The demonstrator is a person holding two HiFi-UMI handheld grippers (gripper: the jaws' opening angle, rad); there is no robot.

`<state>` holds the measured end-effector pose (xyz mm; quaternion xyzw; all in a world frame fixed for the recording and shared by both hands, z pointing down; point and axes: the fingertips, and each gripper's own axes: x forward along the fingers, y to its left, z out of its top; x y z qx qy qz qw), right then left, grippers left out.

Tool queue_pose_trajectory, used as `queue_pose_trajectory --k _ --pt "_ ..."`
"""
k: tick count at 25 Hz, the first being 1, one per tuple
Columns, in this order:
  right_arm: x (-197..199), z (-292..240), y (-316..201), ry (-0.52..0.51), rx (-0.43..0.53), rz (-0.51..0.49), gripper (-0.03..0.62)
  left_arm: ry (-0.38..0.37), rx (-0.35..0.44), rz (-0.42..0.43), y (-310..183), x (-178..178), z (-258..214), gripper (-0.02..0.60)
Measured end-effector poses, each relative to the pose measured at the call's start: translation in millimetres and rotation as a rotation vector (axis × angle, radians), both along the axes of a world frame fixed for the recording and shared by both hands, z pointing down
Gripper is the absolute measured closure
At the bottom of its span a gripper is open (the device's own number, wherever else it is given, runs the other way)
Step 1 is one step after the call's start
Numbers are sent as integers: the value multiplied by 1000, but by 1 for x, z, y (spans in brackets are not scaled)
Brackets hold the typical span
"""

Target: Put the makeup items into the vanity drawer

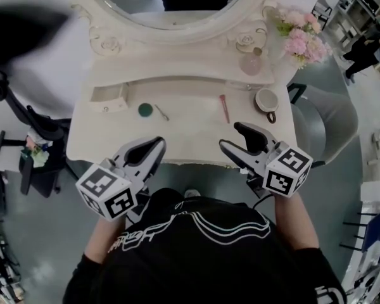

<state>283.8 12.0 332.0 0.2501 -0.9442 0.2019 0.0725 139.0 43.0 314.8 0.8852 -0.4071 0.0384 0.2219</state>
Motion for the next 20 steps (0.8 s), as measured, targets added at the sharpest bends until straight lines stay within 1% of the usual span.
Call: queue_pose_trajectory --k 3,6,10,14,17,20 --pt "-3 6 -11 28 -3 13 321 8 -13 6 -8 -4 4 549" --pt "-7 19 -23 77 -6 21 321 20 -27 6 -21 -10 10 549" --pt "-6 35 -49 145 -4 71 321 35 -37 -12 -43 -19 17 549" --pt "-5 58 -77 250 -1 98 321 39 -69 -18 -66 -29 31 549" --pt "-5 82 -94 308 -24 120 321 46 -84 -50 -84 -38 39 549" --pt "-2 106 -111 391 -20 149 321 36 -89 -72 -103 -45 46 549"
